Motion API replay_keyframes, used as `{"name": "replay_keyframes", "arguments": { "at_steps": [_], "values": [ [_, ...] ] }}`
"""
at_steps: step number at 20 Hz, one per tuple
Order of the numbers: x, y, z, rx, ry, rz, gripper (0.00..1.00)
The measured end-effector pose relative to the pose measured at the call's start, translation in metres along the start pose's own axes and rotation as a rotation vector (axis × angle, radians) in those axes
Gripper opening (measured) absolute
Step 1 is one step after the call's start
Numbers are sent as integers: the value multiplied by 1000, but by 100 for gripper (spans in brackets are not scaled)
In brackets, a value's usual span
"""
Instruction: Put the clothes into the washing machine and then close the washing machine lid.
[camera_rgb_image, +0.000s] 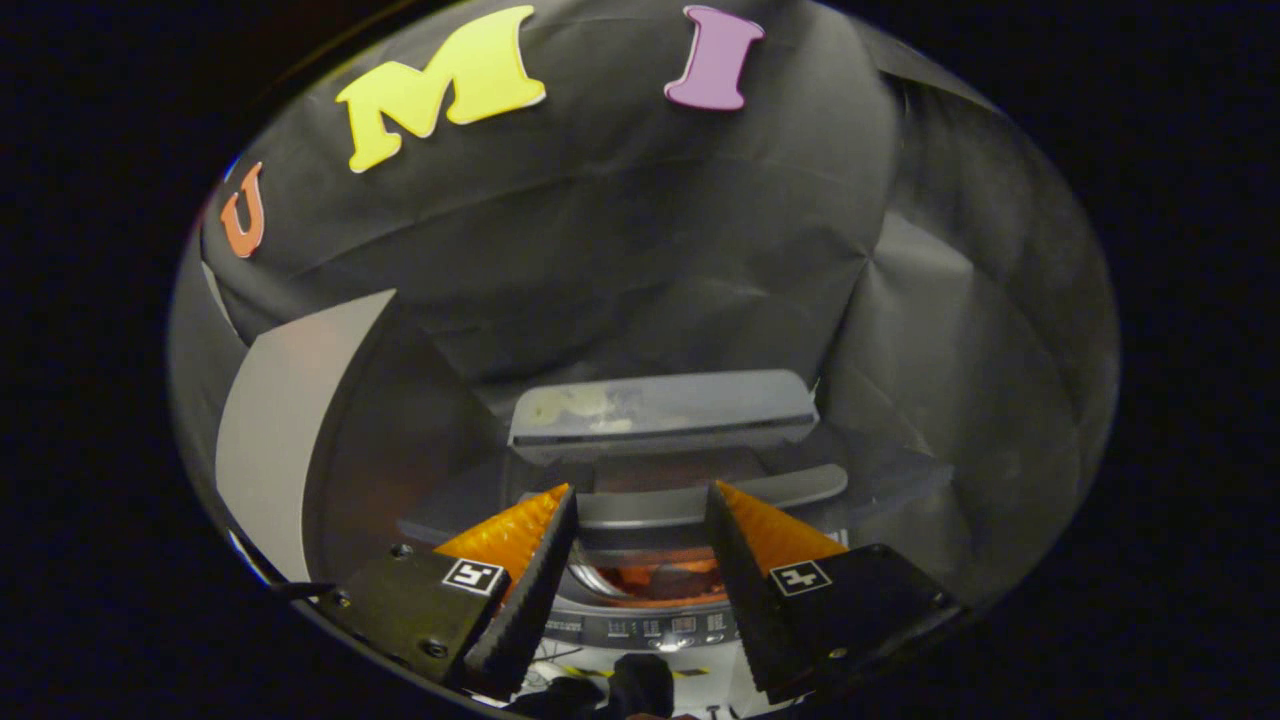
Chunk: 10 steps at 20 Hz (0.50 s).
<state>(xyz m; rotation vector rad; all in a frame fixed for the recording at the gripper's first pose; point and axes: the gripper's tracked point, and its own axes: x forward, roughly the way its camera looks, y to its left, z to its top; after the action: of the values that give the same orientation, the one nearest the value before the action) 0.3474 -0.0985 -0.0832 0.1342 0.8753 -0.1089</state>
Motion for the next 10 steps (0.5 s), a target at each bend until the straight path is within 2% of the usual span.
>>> {"name": "replay_keyframes", "arguments": {
  "at_steps": [10],
  "values": [
    [51,-9,-72,70,141,22,82]
  ]
}}
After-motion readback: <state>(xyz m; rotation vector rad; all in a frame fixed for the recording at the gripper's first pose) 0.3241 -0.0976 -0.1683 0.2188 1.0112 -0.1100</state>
